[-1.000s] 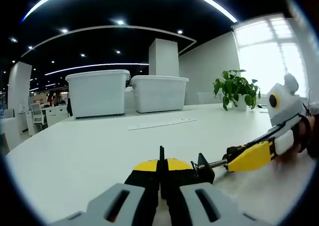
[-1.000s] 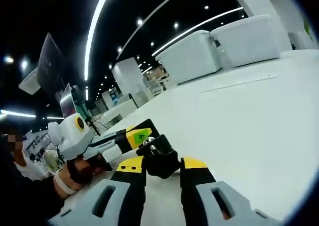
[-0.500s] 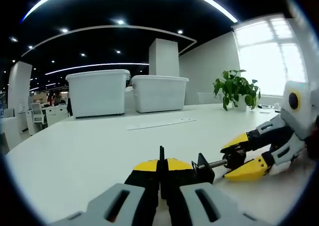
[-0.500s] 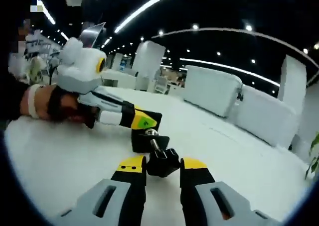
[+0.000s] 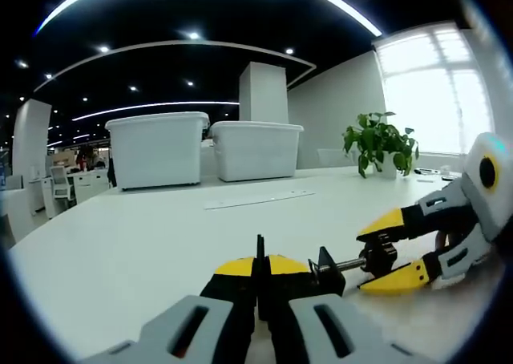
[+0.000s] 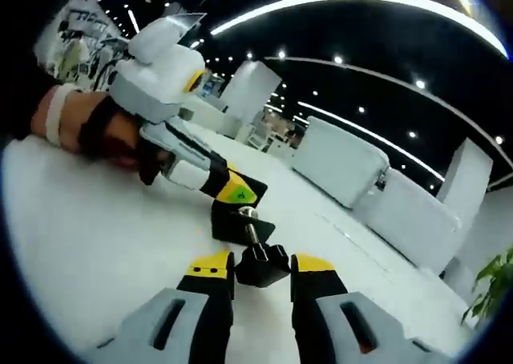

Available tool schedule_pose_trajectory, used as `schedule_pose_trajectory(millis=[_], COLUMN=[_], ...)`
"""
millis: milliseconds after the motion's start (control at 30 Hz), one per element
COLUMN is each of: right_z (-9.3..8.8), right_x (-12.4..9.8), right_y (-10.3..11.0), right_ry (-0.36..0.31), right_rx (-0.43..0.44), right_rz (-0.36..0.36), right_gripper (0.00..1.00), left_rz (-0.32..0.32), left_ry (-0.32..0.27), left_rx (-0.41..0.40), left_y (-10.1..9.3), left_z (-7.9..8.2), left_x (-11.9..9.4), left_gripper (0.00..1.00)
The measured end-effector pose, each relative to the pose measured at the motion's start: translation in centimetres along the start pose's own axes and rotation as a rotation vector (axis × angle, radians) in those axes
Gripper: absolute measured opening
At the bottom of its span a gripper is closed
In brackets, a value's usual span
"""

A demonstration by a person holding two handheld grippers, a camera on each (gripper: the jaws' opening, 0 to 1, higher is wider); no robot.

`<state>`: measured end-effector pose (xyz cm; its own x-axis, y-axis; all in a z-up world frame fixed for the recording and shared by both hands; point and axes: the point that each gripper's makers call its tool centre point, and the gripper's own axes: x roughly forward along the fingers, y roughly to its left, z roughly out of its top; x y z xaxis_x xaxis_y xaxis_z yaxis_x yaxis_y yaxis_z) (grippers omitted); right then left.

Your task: Clamp the fixed fixture on the desktop, loosen the retaining clip, secure it to the edge of the desk, and tighten the retaining clip.

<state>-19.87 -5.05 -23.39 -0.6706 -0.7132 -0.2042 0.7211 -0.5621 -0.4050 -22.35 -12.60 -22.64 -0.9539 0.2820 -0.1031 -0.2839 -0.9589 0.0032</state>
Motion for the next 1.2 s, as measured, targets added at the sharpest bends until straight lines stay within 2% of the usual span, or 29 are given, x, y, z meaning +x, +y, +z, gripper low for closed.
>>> schedule_pose_trajectory(millis=[100,167,300,367,467,567,667,700,767,800,867,900,1000,1033,1133,1200], right_z=[0.4,0.5,0.1,-0.5,-1.3,-1.3,-1.2,-1.1,-0.9,-0.8,-0.2,-0.1,0.1,0.2,0.4,0.4], right_x=[0.0,-0.2,-0.3,-0.2,-0.1,0.0,0.0,0.0,0.0,-0.1,-0.1,-0.1,-0.1,-0.1,0.0,0.0], right_y=[0.2,0.3,-0.5,-1.0,-1.2,-0.8,-0.6,-0.6,-0.5,-0.4,-0.5,-0.3,-0.1,-0.1,0.0,0.2], right_ry=[-0.008,-0.003,-0.002,0.002,0.025,0.028,0.030,0.029,0.022,0.021,-0.003,0.005,-0.008,-0.010,-0.020,-0.021], right_rx=[0.226,0.437,0.738,0.786,0.824,0.903,0.900,0.891,0.797,0.719,0.472,0.371,0.172,0.072,-0.119,-0.171], right_rz=[0.045,0.087,0.125,0.128,0.115,0.143,0.147,0.148,0.144,0.141,0.117,0.101,0.067,0.044,0.003,-0.005], right_gripper=[0.37,0.43,0.44,0.41,0.28,0.25,0.24,0.24,0.24,0.24,0.24,0.23,0.23,0.23,0.24,0.24], left_rz=[0.000,0.000,-0.002,-0.002,-0.002,-0.001,-0.001,0.000,0.000,0.000,-0.002,-0.001,0.001,0.001,0.003,0.005], left_ry=[-0.001,-0.001,0.000,0.000,0.000,0.000,0.000,0.000,0.000,0.000,0.000,0.000,0.000,0.000,0.000,0.000], left_rx=[0.003,0.003,0.001,0.001,0.001,0.001,0.001,0.001,0.001,0.001,0.002,0.005,0.005,0.006,0.006,0.005], left_y=[0.0,0.0,0.0,0.0,0.0,0.0,0.0,0.1,0.1,0.1,0.1,0.1,0.1,0.1,0.1,0.2], left_z=[0.0,0.0,0.0,0.0,0.0,0.0,-0.1,-0.1,-0.1,-0.1,-0.2,-0.1,-0.1,-0.1,-0.2,-0.2], left_x=[0.0,0.0,0.1,0.1,0.2,0.2,0.2,0.2,0.1,0.1,0.1,0.1,0.1,0.1,0.1,0.1], left_gripper=[0.04,0.04,0.04,0.04,0.04,0.04,0.04,0.04,0.04,0.04,0.04,0.04,0.04,0.04,0.04,0.04])
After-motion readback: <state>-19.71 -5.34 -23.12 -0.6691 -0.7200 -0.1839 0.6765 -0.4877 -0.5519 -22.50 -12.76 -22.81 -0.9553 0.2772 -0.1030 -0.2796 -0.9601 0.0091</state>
